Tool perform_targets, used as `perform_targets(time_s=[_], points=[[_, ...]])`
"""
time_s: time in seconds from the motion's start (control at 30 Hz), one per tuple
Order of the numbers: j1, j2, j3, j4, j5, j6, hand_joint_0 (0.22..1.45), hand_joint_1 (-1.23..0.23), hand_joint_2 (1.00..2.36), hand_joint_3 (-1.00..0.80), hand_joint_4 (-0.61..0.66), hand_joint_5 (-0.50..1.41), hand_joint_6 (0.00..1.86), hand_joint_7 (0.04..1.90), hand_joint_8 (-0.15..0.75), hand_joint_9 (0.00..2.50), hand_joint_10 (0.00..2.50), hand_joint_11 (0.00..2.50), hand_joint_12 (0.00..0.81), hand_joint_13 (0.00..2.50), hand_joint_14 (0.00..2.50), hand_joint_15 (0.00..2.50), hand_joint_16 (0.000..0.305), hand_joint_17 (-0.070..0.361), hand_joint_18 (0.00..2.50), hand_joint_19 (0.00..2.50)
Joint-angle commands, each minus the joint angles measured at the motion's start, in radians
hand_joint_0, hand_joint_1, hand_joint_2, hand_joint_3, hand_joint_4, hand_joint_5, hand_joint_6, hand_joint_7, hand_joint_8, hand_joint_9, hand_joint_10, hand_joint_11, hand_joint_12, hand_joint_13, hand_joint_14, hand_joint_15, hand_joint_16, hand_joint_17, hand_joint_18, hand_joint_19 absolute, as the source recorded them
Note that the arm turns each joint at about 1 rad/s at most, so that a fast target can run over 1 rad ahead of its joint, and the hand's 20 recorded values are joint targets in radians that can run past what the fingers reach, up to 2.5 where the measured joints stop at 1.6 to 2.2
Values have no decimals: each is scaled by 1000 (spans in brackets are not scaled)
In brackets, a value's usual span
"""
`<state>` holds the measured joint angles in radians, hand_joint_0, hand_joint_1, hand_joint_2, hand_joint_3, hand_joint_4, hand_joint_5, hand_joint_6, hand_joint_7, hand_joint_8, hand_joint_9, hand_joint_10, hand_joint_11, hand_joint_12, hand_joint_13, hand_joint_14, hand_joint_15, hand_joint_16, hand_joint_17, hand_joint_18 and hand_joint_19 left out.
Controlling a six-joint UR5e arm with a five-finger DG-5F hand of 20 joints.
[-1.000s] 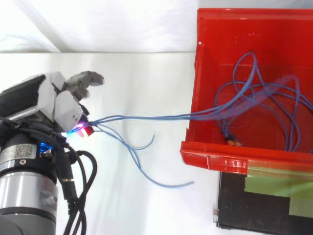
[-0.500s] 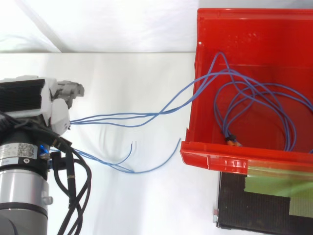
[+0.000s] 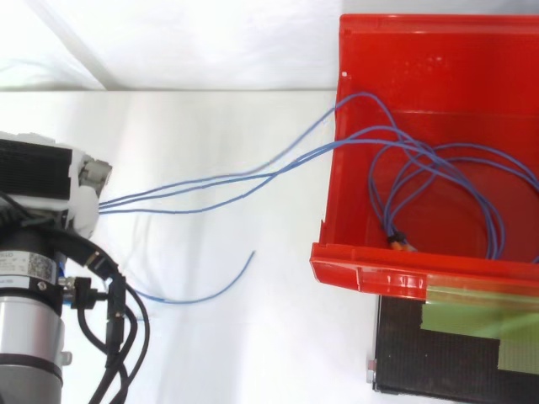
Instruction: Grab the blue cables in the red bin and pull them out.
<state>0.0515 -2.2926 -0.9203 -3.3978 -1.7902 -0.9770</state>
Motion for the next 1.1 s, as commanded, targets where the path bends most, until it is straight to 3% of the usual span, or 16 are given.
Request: perform_targets(time_s=[0.0, 0.13, 0.27, 0.53, 0.8, 0.83, 0.87, 1.07], points=[[5, 5, -15, 0, 2, 42, 954, -772, 1000, -1000, 187, 979, 517, 613, 262, 765, 18, 441, 317, 523, 15, 403, 41, 92, 412, 634], [7, 9, -17, 2, 3, 97, 954, -771, 1000, -1000, 188, 979, 512, 616, 261, 766, 15, 439, 318, 525, 17, 402, 41, 92, 411, 633], [7, 16, -17, 11, 2, 103, 953, -772, 1000, -1000, 188, 979, 508, 619, 262, 767, 17, 442, 318, 525, 15, 403, 41, 92, 412, 634], [7, 16, -14, 110, 8, 126, 950, -773, 1000, -1000, 190, 980, 499, 614, 263, 773, 15, 437, 317, 527, 15, 407, 41, 92, 411, 634], [10, 16, -14, 121, 25, 251, 945, -775, 1000, -1000, 181, 973, 502, 621, 266, 772, 15, 444, 319, 528, 15, 408, 41, 92, 411, 634], [14, 16, -12, 121, 32, 306, 945, -775, 1000, -1000, 180, 974, 503, 613, 266, 771, 17, 449, 318, 529, 15, 408, 41, 92, 411, 634], [14, 16, -12, 121, 32, 324, 945, -776, 1000, -1000, 183, 971, 504, 618, 266, 773, 15, 444, 317, 529, 15, 408, 41, 92, 409, 633], [16, 16, -12, 121, 34, 358, 939, -784, 1000, -1000, 183, 968, 509, 611, 264, 773, 17, 455, 318, 529, 15, 408, 41, 92, 410, 634]])
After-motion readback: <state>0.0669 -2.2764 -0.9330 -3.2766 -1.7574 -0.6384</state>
